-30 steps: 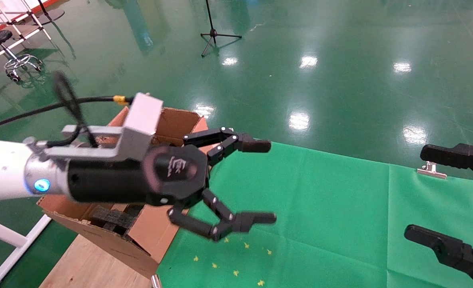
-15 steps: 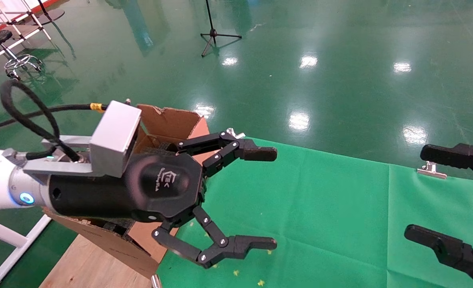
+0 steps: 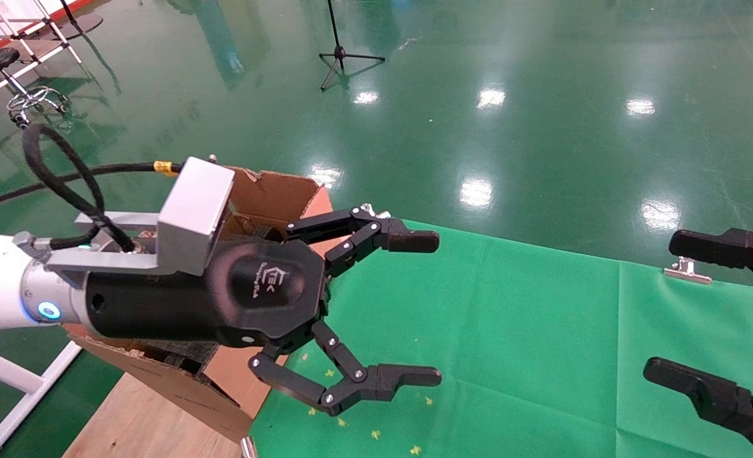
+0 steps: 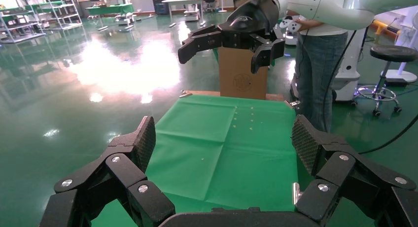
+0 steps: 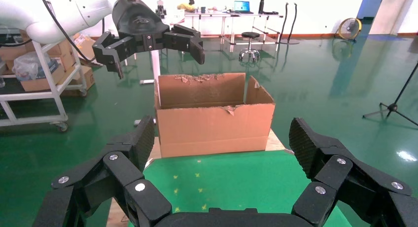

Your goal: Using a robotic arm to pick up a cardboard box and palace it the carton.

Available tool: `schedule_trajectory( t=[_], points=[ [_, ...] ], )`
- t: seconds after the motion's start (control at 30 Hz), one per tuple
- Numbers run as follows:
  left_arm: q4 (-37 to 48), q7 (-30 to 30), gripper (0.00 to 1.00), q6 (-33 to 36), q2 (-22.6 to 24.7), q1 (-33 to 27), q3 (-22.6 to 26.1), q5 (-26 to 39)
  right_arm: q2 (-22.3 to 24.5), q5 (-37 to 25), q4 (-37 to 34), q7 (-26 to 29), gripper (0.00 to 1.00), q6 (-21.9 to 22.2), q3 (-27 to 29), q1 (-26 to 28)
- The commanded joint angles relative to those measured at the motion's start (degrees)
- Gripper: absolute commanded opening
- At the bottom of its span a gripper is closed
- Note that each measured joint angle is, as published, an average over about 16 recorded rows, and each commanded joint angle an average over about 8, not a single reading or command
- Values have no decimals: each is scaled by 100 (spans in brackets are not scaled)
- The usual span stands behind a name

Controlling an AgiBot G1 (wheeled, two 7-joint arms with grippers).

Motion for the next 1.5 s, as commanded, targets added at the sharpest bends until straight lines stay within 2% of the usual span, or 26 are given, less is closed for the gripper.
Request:
schedule_trajectory(
  t=[0.03,1.5],
  points=[
    [6,-5,100,-7,-1,-7,8,9,0,0,0,0,100,0,0,0],
    [31,-21,100,-32,-5,-44,45,51,0,0,0,0,100,0,0,0]
  ],
)
